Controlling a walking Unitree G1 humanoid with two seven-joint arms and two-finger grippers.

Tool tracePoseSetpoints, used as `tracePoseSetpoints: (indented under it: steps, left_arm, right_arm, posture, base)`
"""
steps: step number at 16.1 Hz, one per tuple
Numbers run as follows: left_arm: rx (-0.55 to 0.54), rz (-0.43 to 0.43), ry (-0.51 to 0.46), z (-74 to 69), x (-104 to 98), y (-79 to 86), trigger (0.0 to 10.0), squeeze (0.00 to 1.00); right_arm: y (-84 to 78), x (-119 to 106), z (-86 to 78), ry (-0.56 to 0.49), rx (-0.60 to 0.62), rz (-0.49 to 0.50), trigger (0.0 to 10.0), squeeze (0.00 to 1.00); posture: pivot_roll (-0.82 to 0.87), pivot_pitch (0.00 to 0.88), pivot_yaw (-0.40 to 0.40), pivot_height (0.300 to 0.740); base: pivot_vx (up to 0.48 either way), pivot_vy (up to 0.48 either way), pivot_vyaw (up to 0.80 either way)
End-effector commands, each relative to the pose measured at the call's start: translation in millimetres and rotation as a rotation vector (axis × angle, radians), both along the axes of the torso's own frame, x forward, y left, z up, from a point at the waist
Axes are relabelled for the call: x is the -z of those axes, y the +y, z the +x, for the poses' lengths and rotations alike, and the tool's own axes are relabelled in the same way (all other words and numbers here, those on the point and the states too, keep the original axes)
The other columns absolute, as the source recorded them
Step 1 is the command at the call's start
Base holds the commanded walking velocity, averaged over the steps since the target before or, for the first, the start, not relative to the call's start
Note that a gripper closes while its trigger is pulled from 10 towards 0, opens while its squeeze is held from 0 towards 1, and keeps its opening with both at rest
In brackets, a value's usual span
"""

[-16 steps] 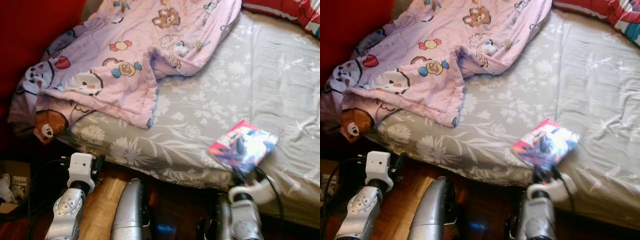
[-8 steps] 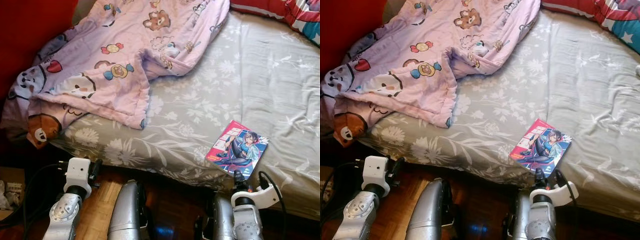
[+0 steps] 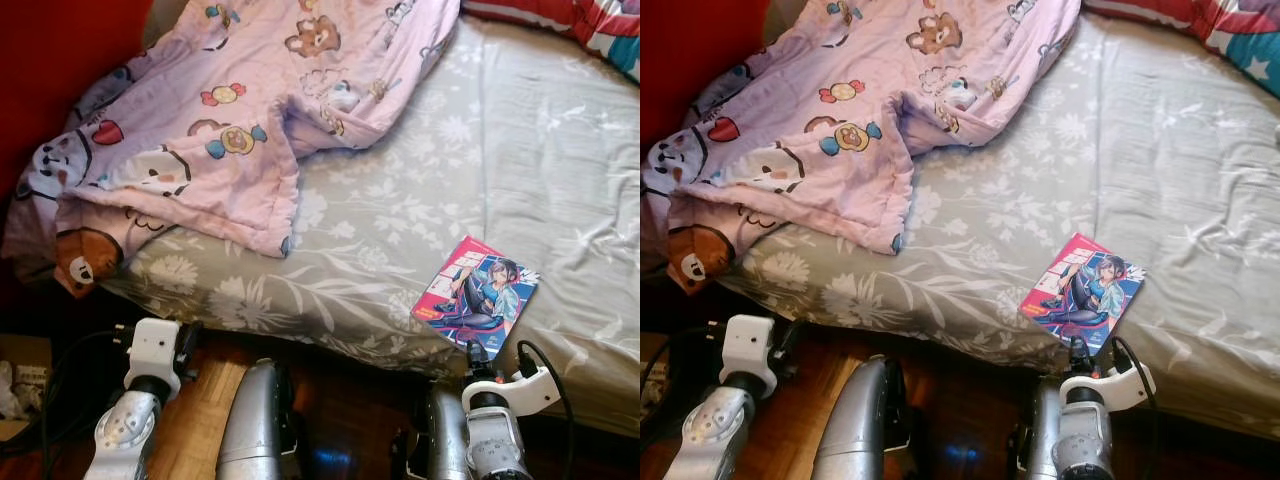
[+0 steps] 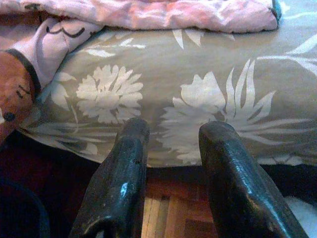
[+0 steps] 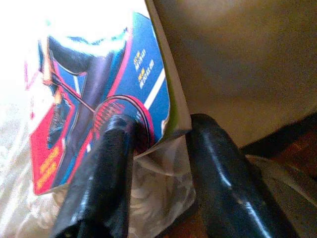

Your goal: Clean up the room

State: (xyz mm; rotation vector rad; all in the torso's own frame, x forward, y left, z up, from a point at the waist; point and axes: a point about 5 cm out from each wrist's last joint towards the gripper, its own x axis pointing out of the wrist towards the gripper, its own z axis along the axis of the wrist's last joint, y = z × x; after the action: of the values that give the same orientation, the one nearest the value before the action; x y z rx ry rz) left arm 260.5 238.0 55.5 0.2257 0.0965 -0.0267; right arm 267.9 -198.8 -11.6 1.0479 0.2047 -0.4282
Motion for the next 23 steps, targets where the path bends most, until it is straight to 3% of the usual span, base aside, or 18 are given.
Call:
tracePoseSetpoints:
  steps: [1, 4, 15, 16, 23]
  left_arm:
    - [0.018, 0.033, 0.027, -6.4, 2.7, 3.0, 10.0, 0.00]
    - [0.021, 0.042, 0.032, -11.3, 2.1, 5.7, 10.0, 0.00]
    - [0.022, 0.048, 0.051, -25.3, 1.3, 7.5, 10.0, 0.00]
    - [0.022, 0.050, 0.054, -26.9, 0.9, 8.4, 10.0, 0.00]
    - [0.023, 0.065, 0.067, -30.1, -2.2, 12.1, 10.0, 0.00]
  right_arm:
    - [0.6, 10.1, -9.2, 0.036, 0.018, 0.027, 10.0, 1.00]
    - [2.2, 12.9, -9.5, 0.041, 0.004, 0.033, 10.0, 1.00]
    - [3.0, 14.2, -15.3, -0.128, 0.022, 0.123, 10.0, 1.00]
    - [7.2, 12.3, -13.4, -0.177, 0.002, 0.159, 10.0, 0.00]
    - [11.0, 6.0, -3.2, -0.212, -0.009, 0.193, 10.0, 0.00]
  posture:
    - [0.25, 0.305, 0.062, 0.584]
    - [0.26, 0.318, 0.072, 0.584]
    - [0.29, 0.350, 0.090, 0.584]
    - [0.30, 0.352, 0.094, 0.584]
    - [0.31, 0.373, 0.111, 0.584]
  base:
    - [0.000, 0.000, 0.00]
    - [0.000, 0.000, 0.00]
    - [0.000, 0.000, 0.00]
    - [0.000, 0.000, 0.00]
    - [0.000, 0.000, 0.00]
